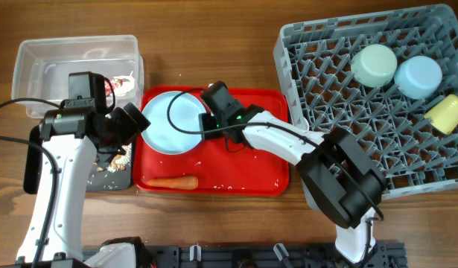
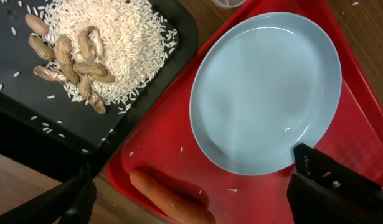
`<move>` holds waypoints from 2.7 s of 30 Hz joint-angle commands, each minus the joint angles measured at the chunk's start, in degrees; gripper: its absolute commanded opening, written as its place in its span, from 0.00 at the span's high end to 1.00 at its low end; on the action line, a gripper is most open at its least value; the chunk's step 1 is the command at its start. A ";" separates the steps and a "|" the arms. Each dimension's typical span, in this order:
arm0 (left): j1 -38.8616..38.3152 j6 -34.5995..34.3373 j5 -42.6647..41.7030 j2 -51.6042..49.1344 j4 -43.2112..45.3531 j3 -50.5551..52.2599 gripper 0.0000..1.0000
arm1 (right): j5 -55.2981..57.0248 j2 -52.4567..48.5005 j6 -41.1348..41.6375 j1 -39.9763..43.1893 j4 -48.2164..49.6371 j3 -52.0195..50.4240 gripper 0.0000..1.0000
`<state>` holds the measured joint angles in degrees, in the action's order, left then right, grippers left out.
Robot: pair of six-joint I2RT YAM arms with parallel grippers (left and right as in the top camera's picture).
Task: Sort waste into correct bins and load items into the dishwasher rack
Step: 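Grasp the light-blue plate with the right gripper and stand it in the rack, then grasp the orange carrot with the left gripper and drop it on the black tray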
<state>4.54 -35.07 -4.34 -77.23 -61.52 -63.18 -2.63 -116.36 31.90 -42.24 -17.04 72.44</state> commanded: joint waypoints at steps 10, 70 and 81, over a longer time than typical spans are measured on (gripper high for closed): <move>0.24 0.11 -0.07 0.83 -0.02 -0.26 0.00 | -0.66 -0.48 5.44 8.41 -18.67 5.88 0.96; -23.08 -39.63 -7.65 -0.09 11.47 17.40 0.00 | 7.04 35.26 -15.39 38.45 -45.31 4.20 0.00; -23.06 -41.92 -5.86 -8.24 19.32 21.22 0.00 | 7.04 35.26 -15.37 38.47 -45.90 4.20 0.00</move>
<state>-18.37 -75.83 -11.86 -83.42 -43.48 -42.35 4.91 -81.25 15.64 -3.86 -62.67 76.49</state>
